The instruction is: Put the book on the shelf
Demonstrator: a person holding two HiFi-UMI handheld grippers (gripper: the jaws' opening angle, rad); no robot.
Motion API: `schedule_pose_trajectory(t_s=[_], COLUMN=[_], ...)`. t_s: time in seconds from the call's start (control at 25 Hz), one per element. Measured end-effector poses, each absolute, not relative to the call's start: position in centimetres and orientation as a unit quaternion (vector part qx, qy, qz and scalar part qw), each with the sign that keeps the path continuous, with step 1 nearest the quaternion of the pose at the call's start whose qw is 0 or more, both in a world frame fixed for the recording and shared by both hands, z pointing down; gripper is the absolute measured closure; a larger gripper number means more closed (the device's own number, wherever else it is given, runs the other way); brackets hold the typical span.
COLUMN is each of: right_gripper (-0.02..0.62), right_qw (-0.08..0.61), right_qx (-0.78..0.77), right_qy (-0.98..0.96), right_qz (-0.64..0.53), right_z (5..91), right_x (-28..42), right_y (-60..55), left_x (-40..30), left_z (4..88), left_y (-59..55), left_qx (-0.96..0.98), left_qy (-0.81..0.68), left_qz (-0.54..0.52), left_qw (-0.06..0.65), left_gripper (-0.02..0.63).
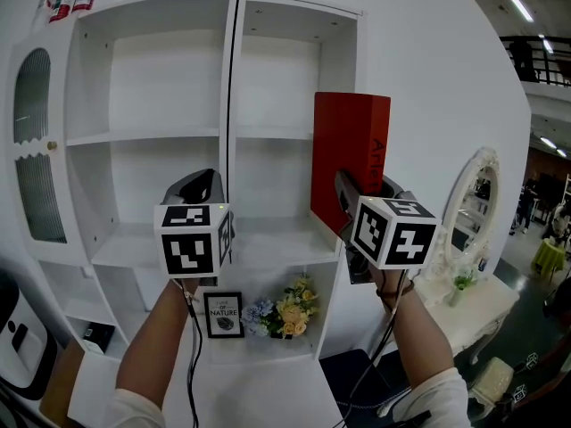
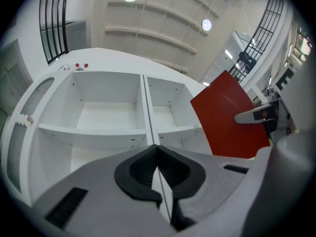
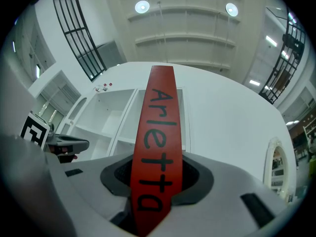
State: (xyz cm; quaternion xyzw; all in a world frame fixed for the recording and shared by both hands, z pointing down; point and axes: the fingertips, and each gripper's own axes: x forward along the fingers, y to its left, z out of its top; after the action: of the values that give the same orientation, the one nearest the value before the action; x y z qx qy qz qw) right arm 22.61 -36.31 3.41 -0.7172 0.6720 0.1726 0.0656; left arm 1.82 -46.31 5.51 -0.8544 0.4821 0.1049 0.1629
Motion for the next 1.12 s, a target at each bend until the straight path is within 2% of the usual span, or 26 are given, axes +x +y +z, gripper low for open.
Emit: schedule_pose_trajectory(t_s=[0.52, 0.8, 1.12], right_gripper=[0.420, 0.420, 0.420], right_qw=[0.083, 0.077, 0.076], right_qx=[-0.714, -0.707, -0.699], right_qy=[0.672, 0.677, 0.681], right_qz=[0.179, 0.190, 0.206], right_z=[-1.3, -3.6, -6.2], right_x=[23.1, 21.9, 20.3], right_y=[-34.6, -34.4, -34.8], left_x=[1.3, 1.1, -0.2], left_z=[2.4, 0.9, -0.1], left_y=[-46.0, -45.3, -46.6], left_qx=[-0.854, -0.845, -0.843], left_qy=[0.483, 0.493, 0.500], left_qz=[0.123, 0.116, 0.122], left_qw=[0.147, 0.173, 0.157], left_gripper=[0.606, 0.606, 0.605])
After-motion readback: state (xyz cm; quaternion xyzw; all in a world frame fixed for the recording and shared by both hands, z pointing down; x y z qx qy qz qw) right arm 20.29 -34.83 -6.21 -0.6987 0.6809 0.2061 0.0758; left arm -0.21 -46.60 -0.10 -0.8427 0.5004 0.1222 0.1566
